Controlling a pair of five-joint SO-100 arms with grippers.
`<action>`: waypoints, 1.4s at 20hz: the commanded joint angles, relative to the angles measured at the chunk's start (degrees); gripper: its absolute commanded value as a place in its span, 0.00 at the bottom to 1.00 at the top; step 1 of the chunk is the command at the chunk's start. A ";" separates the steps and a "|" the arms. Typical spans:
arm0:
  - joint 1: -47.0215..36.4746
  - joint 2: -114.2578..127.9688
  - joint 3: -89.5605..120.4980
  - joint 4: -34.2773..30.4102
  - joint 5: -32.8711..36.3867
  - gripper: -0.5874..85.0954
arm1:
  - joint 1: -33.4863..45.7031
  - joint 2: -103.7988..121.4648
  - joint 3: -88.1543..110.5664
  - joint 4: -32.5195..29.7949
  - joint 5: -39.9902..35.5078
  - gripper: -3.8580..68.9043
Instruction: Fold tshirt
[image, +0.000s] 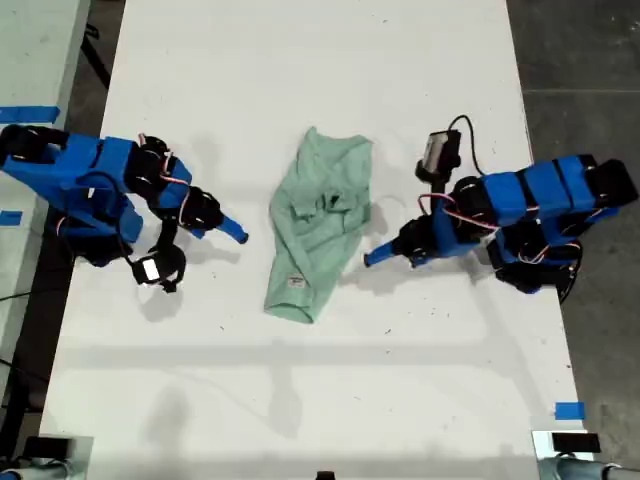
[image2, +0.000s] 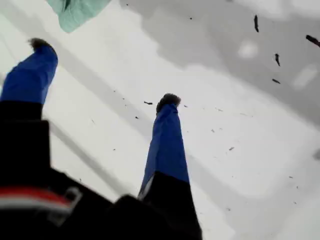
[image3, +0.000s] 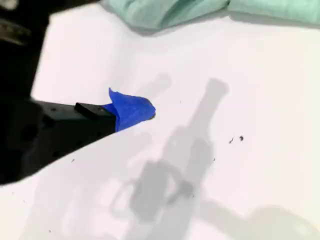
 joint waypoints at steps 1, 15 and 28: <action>1.58 -22.32 -24.17 -1.14 4.39 0.38 | -0.88 -15.56 -18.19 -1.05 -2.29 0.55; 4.75 -59.06 -43.59 -7.73 1.41 0.28 | -1.85 -63.54 -52.73 -10.63 -4.39 0.47; 11.60 -54.84 -60.29 -3.16 11.95 0.01 | -7.82 -53.53 -53.79 -6.06 -4.66 0.03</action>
